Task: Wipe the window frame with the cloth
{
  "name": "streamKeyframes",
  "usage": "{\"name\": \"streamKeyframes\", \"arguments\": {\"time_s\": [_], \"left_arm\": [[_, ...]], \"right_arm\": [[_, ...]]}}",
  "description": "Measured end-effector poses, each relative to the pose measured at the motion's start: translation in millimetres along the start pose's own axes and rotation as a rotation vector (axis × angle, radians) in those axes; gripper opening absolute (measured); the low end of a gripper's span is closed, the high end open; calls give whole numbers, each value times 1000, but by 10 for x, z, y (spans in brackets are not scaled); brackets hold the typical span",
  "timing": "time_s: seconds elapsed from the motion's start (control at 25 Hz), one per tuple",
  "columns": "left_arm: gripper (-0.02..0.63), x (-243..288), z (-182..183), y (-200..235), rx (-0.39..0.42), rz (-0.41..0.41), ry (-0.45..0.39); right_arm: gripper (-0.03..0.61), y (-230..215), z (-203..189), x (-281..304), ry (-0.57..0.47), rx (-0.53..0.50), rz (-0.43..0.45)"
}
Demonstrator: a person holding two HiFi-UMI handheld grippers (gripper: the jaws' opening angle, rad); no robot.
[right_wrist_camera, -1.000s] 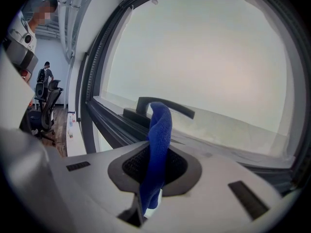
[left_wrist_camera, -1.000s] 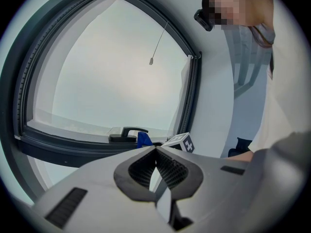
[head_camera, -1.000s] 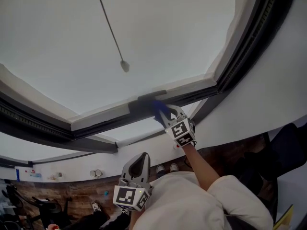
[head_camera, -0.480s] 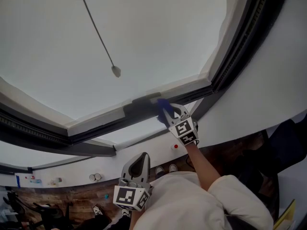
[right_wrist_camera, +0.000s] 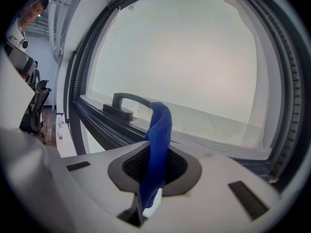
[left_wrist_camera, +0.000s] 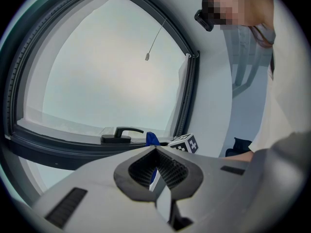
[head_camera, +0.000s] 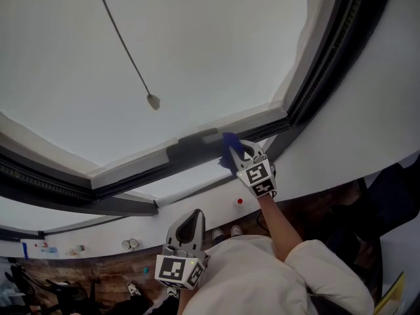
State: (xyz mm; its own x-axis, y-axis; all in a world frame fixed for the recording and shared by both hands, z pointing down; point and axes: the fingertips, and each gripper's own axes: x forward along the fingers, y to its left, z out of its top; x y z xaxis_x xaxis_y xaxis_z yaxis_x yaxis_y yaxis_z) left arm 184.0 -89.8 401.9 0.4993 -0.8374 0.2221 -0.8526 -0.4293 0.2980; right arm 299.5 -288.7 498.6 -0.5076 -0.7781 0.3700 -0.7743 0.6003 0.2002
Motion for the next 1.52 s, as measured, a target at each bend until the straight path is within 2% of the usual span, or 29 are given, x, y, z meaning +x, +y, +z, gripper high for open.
{"name": "streamKeyframes", "arguments": {"time_s": [0.64, 1.52], "left_arm": [[8, 210, 10, -104, 2, -42, 10], [8, 348, 38, -134, 5, -47, 14]], "right_arm": [[44, -618, -203, -208, 10, 65, -113], [44, -1388, -438, -460, 28, 109, -260]]}}
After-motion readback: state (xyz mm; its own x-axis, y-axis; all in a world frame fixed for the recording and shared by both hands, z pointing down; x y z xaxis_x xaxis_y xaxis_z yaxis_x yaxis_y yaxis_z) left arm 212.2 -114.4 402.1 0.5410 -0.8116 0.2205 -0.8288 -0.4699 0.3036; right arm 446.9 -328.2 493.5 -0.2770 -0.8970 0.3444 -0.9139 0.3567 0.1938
